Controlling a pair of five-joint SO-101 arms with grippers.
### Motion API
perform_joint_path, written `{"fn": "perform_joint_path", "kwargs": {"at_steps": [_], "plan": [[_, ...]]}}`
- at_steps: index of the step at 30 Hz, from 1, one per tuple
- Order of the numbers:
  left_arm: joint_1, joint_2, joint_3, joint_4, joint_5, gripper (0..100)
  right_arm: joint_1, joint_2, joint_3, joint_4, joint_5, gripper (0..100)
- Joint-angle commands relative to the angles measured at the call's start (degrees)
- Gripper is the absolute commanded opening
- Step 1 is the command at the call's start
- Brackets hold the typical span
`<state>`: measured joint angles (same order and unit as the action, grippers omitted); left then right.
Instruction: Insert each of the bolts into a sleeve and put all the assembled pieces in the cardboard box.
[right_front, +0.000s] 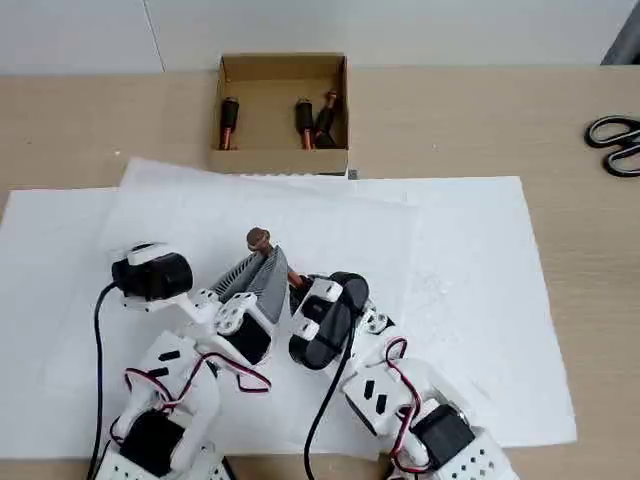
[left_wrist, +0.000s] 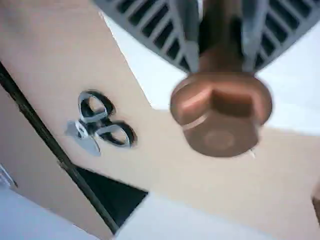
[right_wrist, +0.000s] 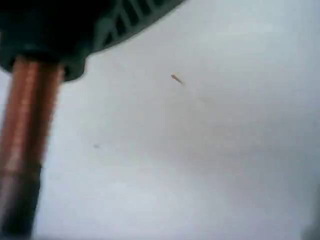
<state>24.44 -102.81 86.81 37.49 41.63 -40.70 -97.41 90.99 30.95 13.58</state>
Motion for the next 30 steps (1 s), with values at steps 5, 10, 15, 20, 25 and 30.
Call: {"fn": "perform_joint_path", "kwargs": {"at_steps": [5,10,15,20,25,30], "plan": [[6.2,-1.0,-3.3,10.5,0.0,1,-0.2,-0.6,-0.9,-6.5,5.7,0.4],[6.3,-1.0,-3.3,11.7,-1.5,1,-0.2,-0.6,-0.9,-7.5,6.3,0.4],[6.3,-1.1,-3.3,11.8,-3.9,10,-0.2,-0.6,-0.5,-7.4,6.3,0.4],[6.2,-0.9,-2.6,12.0,-5.7,25,-0.2,-0.6,-0.5,-7.3,6.3,0.4],[4.2,-0.9,-2.6,12.0,-6.9,25,-0.2,-0.6,-0.5,-7.3,6.3,0.4],[1.1,-1.0,-2.8,12.0,-10.6,25,-0.2,-0.6,-0.4,-7.3,6.3,0.4]]}}
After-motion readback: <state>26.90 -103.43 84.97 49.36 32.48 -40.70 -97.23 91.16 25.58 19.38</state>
